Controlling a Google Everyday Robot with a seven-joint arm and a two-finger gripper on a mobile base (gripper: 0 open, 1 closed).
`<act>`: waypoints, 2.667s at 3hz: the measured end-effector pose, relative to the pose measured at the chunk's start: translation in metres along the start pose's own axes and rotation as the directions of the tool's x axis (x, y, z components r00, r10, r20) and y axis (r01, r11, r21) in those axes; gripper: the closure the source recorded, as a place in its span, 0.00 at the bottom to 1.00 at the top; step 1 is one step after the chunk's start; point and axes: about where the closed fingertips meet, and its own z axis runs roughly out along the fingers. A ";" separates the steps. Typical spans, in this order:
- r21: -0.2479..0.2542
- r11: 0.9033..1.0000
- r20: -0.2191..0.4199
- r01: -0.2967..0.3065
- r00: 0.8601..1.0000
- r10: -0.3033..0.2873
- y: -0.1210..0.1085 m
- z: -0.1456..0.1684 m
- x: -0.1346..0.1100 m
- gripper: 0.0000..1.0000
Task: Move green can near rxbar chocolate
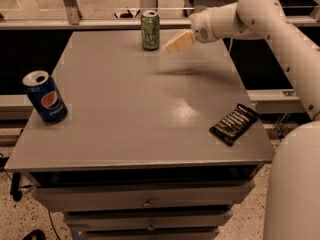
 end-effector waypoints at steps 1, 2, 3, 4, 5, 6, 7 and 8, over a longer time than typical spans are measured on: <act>0.010 0.999 0.026 -0.051 0.998 0.051 0.009 0.028 0.001 0.00; 0.016 0.997 0.049 -0.081 0.996 0.080 0.013 0.046 0.000 0.00; 0.018 0.997 0.091 -0.082 0.993 0.080 0.004 0.073 -0.008 0.00; 0.020 0.997 0.129 -0.070 0.989 0.067 -0.007 0.090 -0.026 0.00; 0.015 0.998 0.149 -0.058 0.987 0.056 -0.010 0.104 -0.042 0.00; 0.009 0.998 0.143 -0.054 0.988 0.053 -0.010 0.112 -0.047 0.18; 0.007 0.999 0.134 -0.050 0.990 0.048 -0.012 0.110 -0.047 0.41; -0.004 0.999 0.126 -0.051 0.991 0.051 -0.009 0.105 -0.047 0.64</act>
Offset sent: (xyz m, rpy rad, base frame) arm 0.0409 0.0603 -0.0293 0.1845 0.0118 -0.0813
